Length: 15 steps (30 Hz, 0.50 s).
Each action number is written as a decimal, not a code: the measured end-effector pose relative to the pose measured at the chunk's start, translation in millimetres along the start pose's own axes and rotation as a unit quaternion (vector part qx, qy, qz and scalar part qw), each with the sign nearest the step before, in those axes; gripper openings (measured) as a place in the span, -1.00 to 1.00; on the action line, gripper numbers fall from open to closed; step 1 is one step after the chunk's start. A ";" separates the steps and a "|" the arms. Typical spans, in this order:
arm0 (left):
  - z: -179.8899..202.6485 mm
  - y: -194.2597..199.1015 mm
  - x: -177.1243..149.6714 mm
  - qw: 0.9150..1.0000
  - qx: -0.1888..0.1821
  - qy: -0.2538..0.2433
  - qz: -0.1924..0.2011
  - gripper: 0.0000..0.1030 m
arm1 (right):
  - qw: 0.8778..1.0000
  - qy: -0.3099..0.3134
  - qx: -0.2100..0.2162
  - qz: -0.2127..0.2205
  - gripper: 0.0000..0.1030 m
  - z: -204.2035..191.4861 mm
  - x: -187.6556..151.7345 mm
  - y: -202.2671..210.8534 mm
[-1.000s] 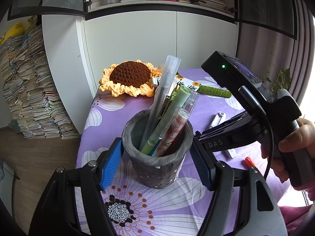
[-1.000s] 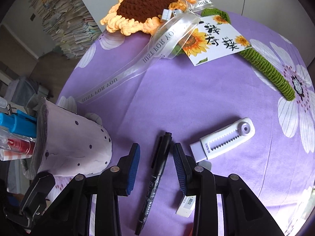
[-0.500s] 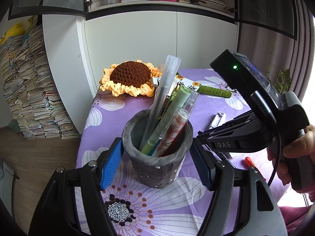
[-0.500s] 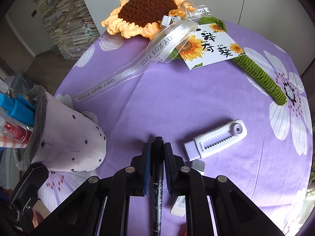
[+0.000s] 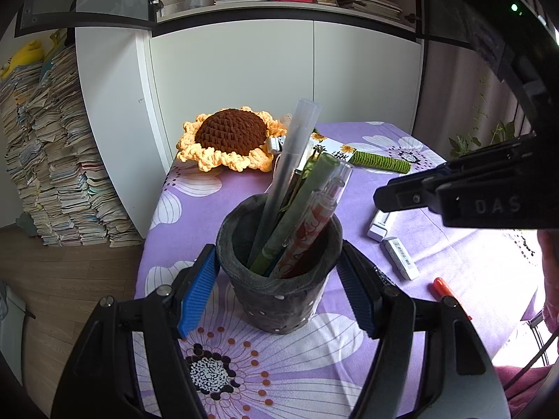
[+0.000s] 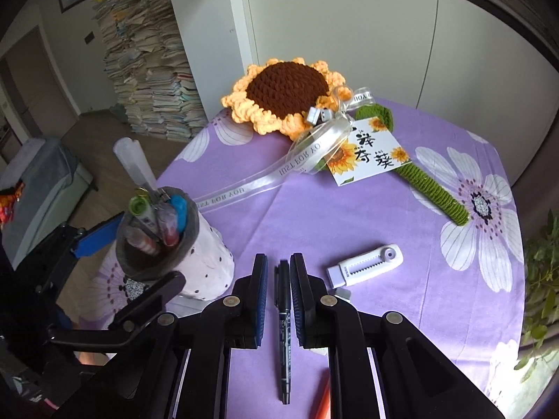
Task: Organize stationery
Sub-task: 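Grasp the remaining black marker with the right gripper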
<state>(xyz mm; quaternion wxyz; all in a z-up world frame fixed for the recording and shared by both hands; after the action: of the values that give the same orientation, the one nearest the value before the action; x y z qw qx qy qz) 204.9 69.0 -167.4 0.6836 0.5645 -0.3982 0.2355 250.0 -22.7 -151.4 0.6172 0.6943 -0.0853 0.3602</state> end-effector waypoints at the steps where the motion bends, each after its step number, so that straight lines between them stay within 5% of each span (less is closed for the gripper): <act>1: 0.0 0.1 0.0 1.000 0.000 0.000 0.000 0.33 | 1.000 0.000 0.003 0.007 -0.72 -1.5 2.6 5.4; 6: -0.1 0.5 -0.6 1.000 -0.001 0.003 -0.001 0.33 | 0.999 0.016 0.009 0.045 -0.72 -7.4 13.7 33.0; 12: 0.2 0.6 -1.3 1.000 -0.002 0.002 -0.001 0.33 | 0.999 -0.004 0.038 -0.002 -0.71 0.1 7.4 7.5; 15: -0.1 0.6 -1.4 1.000 -0.002 0.002 -0.002 0.34 | 0.999 -0.035 0.038 0.018 -0.71 14.3 7.3 8.5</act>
<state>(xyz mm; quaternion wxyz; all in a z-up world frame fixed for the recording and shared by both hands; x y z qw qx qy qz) 203.8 69.4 -168.2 0.6857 0.5635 -0.3965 0.2346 256.1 -35.4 -139.8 0.5806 0.7279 -0.1056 0.3491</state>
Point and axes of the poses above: each gripper's, at about its wrist camera, not at the fingertips, and y roughly against the way its jaws point, z to its right, x to its top, the point moved 7 cm from there along -y, roughly the way its jaws point, and after that the axes turned 8 degrees about -x, right-handed, at the moved point
